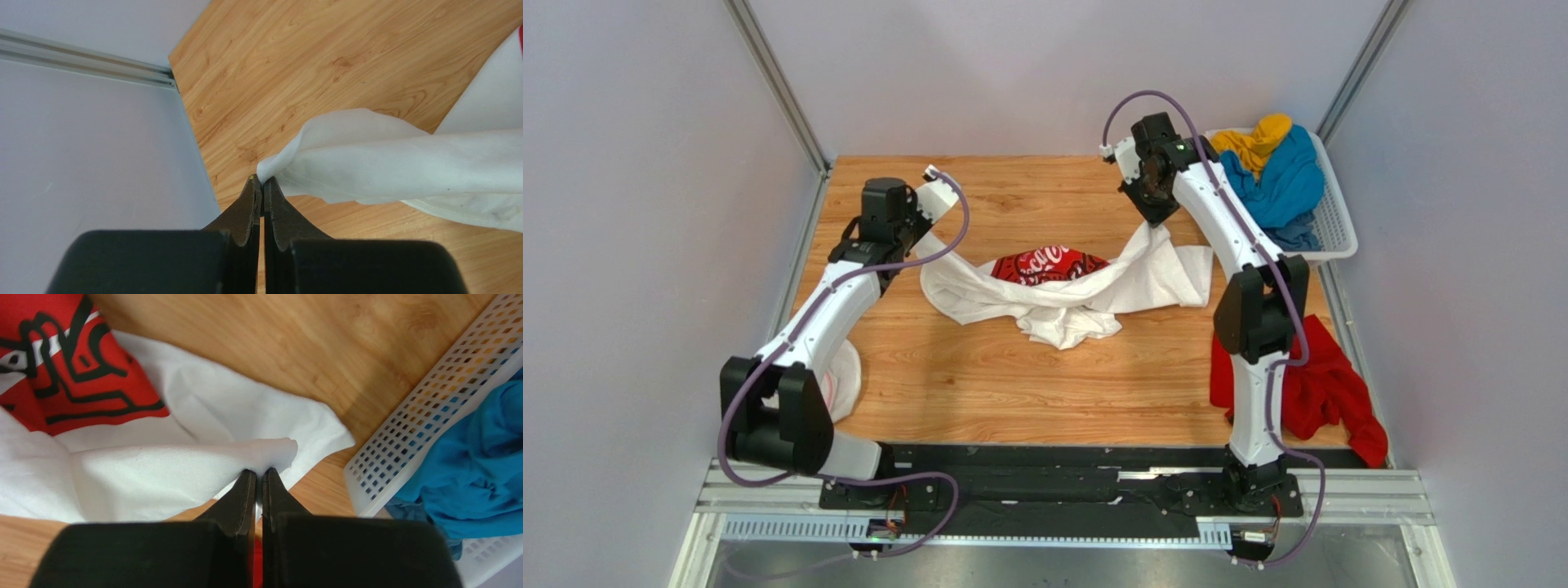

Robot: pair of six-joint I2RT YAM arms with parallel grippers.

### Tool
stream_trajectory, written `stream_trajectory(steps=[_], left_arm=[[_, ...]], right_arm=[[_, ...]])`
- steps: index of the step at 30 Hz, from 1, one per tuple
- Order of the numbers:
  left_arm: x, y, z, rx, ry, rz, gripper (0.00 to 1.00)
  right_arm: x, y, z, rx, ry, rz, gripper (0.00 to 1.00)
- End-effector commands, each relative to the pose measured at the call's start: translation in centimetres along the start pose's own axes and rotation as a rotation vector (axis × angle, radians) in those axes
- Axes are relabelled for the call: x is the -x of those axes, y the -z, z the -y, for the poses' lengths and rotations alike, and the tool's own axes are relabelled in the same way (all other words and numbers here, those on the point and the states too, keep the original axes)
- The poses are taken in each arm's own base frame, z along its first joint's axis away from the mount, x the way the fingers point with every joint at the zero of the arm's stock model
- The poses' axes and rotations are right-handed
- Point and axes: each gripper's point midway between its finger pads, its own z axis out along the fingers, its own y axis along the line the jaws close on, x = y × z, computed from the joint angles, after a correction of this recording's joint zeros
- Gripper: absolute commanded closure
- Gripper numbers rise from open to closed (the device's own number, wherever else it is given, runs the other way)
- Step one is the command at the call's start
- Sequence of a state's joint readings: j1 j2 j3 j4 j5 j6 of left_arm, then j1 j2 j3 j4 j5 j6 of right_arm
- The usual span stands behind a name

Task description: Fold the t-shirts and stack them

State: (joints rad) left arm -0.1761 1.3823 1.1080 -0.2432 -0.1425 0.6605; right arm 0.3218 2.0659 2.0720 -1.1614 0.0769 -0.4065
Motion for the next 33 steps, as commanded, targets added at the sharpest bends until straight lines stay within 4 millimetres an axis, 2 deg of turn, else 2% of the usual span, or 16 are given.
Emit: stream_trajectory(steps=[1, 5, 8, 15, 19, 20, 21, 23, 24, 28, 33], left_arm=[[2.2, -1.2, -3.3, 0.119, -0.003, 0.04, 1.0], [1.2, -2.4, -2.4, 0.104, -0.008, 0.014, 1.0], [0.6, -2.8, -2.5, 0.127, -0.025, -0.007, 1.0], [-0.9, -2.7, -2.9, 0.166, -0.035, -0.045, 1.0], [-1.4, -2.6, -2.7, 0.166, -0.034, -0.061, 1.0], [-1.5, -2.5, -2.7, 0.166, -0.035, -0.062, 1.0], [-1.6, -2.5, -2.7, 0.167, -0.036, -0.065, 1.0], [-1.6, -2.2, -2.8, 0.173, -0.031, -0.064, 1.0], [-1.5, -2.1, -2.8, 0.173, -0.028, -0.06, 1.0], [-1.6, -1.8, -2.6, 0.165, -0.024, -0.057, 1.0], [-1.7, -1.6, -2.5, 0.165, -0.026, -0.05, 1.0]], right_arm=[[4.1, -0.9, 3.6, -0.105, 0.013, 0.084, 1.0], [3.7, -4.6, 3.5, -0.103, 0.024, 0.04, 1.0], [3.0, -6.8, 3.5, -0.11, 0.026, 0.02, 0.97], [1.6, -9.8, 3.5, -0.101, 0.017, -0.019, 0.84], [1.1, -9.6, 3.4, -0.1, 0.007, -0.022, 0.73], [1.2, -9.4, 3.5, -0.102, 0.001, -0.008, 0.68], [1.3, -8.6, 3.6, -0.106, -0.005, 0.005, 0.66], [0.7, -8.6, 3.4, -0.099, -0.017, 0.005, 0.62], [0.8, -7.8, 3.6, -0.104, -0.021, 0.019, 0.61], [-0.2, -7.5, 3.2, -0.098, -0.03, 0.009, 0.59], [-1.0, -7.9, 2.9, -0.089, -0.033, 0.001, 0.59]])
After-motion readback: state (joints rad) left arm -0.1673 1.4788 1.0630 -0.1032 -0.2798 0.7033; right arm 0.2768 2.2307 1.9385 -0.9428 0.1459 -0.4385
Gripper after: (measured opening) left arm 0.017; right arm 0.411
